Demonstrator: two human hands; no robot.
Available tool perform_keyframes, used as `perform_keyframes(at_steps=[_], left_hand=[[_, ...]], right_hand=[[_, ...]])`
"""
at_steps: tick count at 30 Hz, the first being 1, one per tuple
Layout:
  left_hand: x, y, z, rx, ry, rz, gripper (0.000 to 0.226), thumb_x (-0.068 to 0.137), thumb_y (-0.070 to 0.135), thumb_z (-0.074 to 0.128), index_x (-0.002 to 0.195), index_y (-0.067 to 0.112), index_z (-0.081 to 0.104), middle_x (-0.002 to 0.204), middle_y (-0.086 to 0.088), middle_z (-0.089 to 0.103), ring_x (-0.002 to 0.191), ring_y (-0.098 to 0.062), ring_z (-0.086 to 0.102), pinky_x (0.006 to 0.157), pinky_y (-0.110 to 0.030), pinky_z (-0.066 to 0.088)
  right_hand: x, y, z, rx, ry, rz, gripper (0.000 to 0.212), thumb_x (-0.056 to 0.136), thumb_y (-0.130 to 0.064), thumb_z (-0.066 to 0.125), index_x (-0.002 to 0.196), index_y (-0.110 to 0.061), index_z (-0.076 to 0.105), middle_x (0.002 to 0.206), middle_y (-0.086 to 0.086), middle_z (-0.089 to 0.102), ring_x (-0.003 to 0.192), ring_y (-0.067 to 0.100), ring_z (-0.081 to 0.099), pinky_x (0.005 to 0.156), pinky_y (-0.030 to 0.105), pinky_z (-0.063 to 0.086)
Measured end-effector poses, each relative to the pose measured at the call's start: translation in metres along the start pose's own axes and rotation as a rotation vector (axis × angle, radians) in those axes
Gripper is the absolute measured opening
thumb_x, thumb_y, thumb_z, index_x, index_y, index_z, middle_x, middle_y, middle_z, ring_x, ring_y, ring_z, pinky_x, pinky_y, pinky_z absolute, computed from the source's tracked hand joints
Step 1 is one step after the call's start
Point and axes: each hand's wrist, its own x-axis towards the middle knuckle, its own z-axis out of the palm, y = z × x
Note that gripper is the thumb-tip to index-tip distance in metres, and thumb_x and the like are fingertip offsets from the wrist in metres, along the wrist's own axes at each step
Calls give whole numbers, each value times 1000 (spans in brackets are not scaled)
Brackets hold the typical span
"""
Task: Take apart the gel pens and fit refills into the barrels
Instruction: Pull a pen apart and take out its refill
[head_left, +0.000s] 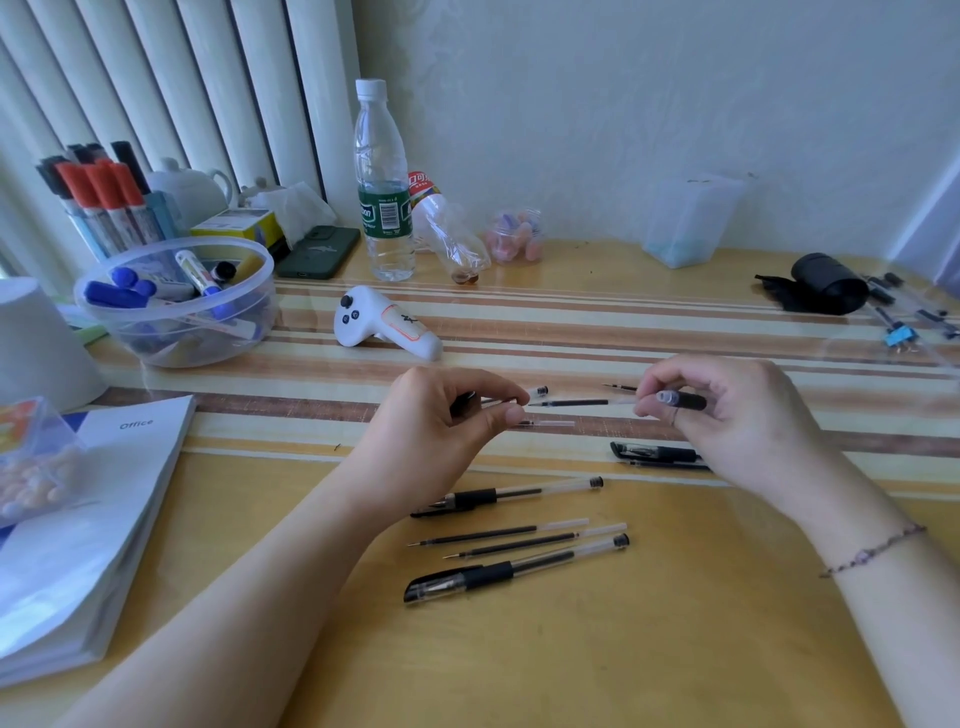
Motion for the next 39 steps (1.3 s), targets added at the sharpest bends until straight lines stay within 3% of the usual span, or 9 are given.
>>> perform_keyframes(at_steps=[10, 13, 17, 21, 24, 27, 32, 35, 39], left_hand=[[-2, 0, 2, 66, -48, 43, 7, 86, 35, 69, 91, 32, 73, 53, -6, 49, 49, -6, 37, 49, -22, 32], [-3, -2, 4, 166, -60, 25, 7, 86, 36, 69, 92, 34, 73, 48, 5, 43, 46, -7, 37, 49, -23, 34], [-4, 0, 3, 243, -53, 36, 5, 85, 33, 70, 87, 32, 74, 44, 8, 39, 44, -10, 36, 49, -26, 35], [-1, 0, -3, 193, 26, 56, 4, 84, 26, 72, 81, 28, 75, 45, 2, 44, 44, -10, 38, 47, -21, 32], [0, 1, -5, 101, 68, 19, 7, 85, 23, 72, 79, 26, 74, 42, 8, 36, 41, -9, 31, 44, -14, 25], [0, 2, -5, 46, 89, 1, 9, 86, 20, 71, 79, 25, 74, 41, 10, 33, 41, -8, 29, 44, -11, 24], [1, 1, -6, 42, 97, -14, 8, 86, 20, 70, 81, 24, 75, 43, 10, 34, 42, -8, 30, 44, -12, 24], [1, 2, -6, 38, 86, -15, 7, 87, 21, 70, 82, 23, 75, 41, 11, 34, 40, -8, 30, 44, -11, 24], [0, 1, -7, 46, 55, -14, 7, 87, 22, 70, 82, 23, 74, 40, 10, 33, 40, -8, 29, 44, -11, 24]], right_hand=[[-2, -6, 0, -13, -34, -20, 22, 78, -27, 71, 81, -48, 65, 80, -34, 66, 46, 8, 49, 47, 25, 43], [-6, -16, -1, 57, -5, -45, 17, 76, -35, 73, 81, -51, 67, 82, -34, 67, 65, 4, 64, 63, 29, 54], [-10, -23, 3, 104, -44, -88, 11, 73, -48, 68, 83, -50, 68, 84, -30, 69, 73, 31, 69, 67, 46, 57], [-4, -15, -6, 231, 15, -55, 39, 77, -72, 55, 90, -38, 69, 72, -39, 63, 68, -8, 64, 60, 20, 49], [0, -3, -11, 186, 78, 60, 54, 83, -79, 32, 79, -37, 66, 80, -26, 70, 80, -2, 65, 71, 36, 53], [-2, 0, -6, 19, 71, 11, 41, 85, -74, 35, 72, -46, 60, 59, -2, 61, 54, 16, 54, 54, 35, 46], [-3, -5, -4, 257, 82, -126, 18, 94, -49, 48, 97, -46, 65, 77, -14, 64, 60, 12, 54, 55, 18, 42], [-3, -8, -5, 343, 82, -193, 17, 91, -42, 52, 97, -41, 67, 72, 0, 62, 60, 32, 52, 56, 38, 44], [-3, -8, -5, 372, 61, -220, 16, 88, -36, 54, 94, -34, 69, 67, 4, 60, 61, 41, 50, 54, 47, 43]])
